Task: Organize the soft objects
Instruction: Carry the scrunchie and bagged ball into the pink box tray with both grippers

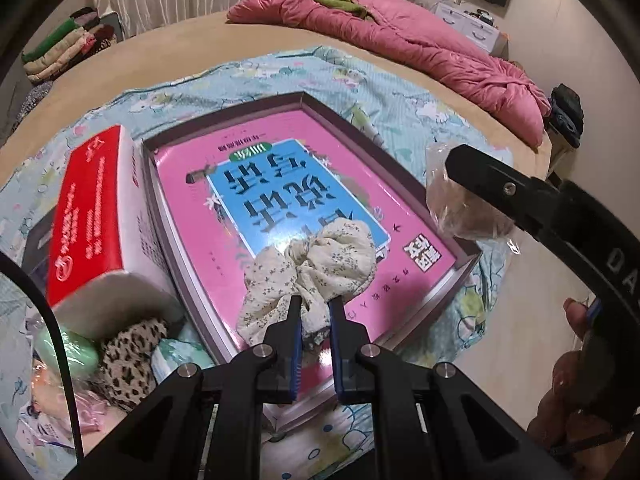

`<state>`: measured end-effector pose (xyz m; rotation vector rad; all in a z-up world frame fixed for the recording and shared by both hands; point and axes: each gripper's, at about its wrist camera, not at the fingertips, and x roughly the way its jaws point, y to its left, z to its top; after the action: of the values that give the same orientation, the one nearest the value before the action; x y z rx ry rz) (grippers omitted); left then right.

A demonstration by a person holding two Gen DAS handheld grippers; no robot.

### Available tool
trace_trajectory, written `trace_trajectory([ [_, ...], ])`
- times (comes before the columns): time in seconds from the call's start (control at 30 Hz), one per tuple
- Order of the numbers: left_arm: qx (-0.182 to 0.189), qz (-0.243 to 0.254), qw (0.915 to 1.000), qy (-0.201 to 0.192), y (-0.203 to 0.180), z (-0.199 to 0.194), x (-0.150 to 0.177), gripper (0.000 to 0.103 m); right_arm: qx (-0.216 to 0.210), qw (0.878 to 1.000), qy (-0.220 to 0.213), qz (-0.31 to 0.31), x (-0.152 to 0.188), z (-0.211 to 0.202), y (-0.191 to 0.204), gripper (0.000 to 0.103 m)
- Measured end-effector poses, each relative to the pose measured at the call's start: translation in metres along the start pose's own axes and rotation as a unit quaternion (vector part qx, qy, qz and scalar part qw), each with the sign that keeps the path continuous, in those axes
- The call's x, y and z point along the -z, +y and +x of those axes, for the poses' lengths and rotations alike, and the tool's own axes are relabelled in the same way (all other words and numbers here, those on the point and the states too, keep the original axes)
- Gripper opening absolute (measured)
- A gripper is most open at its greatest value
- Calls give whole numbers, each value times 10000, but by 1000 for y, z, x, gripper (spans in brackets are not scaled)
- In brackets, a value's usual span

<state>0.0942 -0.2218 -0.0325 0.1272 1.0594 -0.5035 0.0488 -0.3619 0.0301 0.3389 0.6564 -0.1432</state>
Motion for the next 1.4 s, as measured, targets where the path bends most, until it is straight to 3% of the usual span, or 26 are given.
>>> trace_trajectory([
  [0.53,264,-98,9989,372,-3,20,11,12,353,9982,489,-62,17,37,-17,54],
  [1.17,483,-292,9977,385,1,22,13,13,616,9953,735,-101,30,59,-24,56],
  [1.4,601,-404,9966,380,4,21,14,26,566,9960,689,-43,29,56,-24,62],
])
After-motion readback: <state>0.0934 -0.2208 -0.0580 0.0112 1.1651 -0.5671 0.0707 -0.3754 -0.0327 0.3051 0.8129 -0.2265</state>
